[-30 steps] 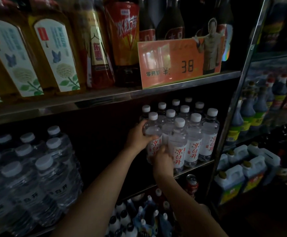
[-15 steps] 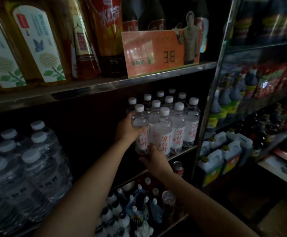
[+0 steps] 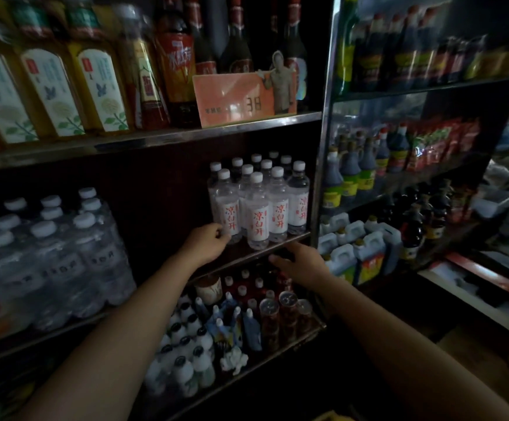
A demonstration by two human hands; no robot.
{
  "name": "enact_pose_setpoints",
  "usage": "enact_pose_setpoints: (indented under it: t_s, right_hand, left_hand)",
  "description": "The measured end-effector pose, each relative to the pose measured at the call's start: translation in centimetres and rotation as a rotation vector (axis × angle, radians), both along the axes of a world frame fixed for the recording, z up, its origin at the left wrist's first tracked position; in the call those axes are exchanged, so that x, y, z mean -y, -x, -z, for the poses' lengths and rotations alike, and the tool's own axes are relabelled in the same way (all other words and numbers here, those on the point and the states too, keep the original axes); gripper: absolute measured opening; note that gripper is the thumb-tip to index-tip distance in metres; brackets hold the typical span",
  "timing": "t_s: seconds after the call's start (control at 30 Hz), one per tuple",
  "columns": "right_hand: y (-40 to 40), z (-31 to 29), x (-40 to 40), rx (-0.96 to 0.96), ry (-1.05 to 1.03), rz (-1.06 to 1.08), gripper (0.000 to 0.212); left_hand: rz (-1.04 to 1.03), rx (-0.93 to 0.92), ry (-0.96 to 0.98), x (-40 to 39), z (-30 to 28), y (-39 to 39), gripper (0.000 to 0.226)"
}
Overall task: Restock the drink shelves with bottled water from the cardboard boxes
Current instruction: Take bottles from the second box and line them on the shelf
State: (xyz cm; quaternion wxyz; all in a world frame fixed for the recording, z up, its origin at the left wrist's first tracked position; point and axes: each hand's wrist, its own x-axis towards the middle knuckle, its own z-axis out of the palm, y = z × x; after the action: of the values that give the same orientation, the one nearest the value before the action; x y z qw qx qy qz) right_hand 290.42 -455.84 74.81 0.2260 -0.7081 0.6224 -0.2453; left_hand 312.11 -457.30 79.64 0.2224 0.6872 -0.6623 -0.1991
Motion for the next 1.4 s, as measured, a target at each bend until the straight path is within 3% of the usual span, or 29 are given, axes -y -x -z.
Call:
enact_pose_setpoints:
  t_s: [0.13, 0.3, 0.6, 0.77, 0.87, 1.17, 1.4]
  right_hand:
    - [4.2, 0.3, -5.2, -0.053, -0.019, 0.025, 0.074]
    - [9.1, 1.0, -12.3, -0.052, 0.045, 0.017, 0.055]
    - [15.9, 4.2, -22.7, -0.046, -0.053, 0.073, 0.067]
    - [18.9, 7.2, -26.7, -0.041, -0.048, 0.221, 0.068]
    - [20.5, 11.1, -29.7, -0.014, -0.062, 0.280, 0.065]
    - [25.1, 26.7, -35.8, 0.113, -0.198, 0.367, 0.027]
    - [27.8, 42.5, -38.2, 0.087, -0.240, 0.429, 0.050]
  left_hand:
    - [0.040, 0.147, -0.003, -6.5, 1.3, 3.1, 0.057]
    - [0.049, 0.209, -0.025, -13.9, 3.3, 7.4, 0.067]
    - [0.174, 0.176, -0.047, -23.6, 6.8, 14.8, 0.065]
    - [0.240, 0.044, -0.039, -26.7, 9.8, 19.2, 0.056]
    - [0.311, -0.020, -0.105, -28.2, 13.6, 21.6, 0.058]
    - [0.424, -0.130, -0.192, -31.5, 29.0, 28.6, 0.048]
    - [0.438, -0.151, -0.215, -32.0, 45.7, 32.1, 0.045]
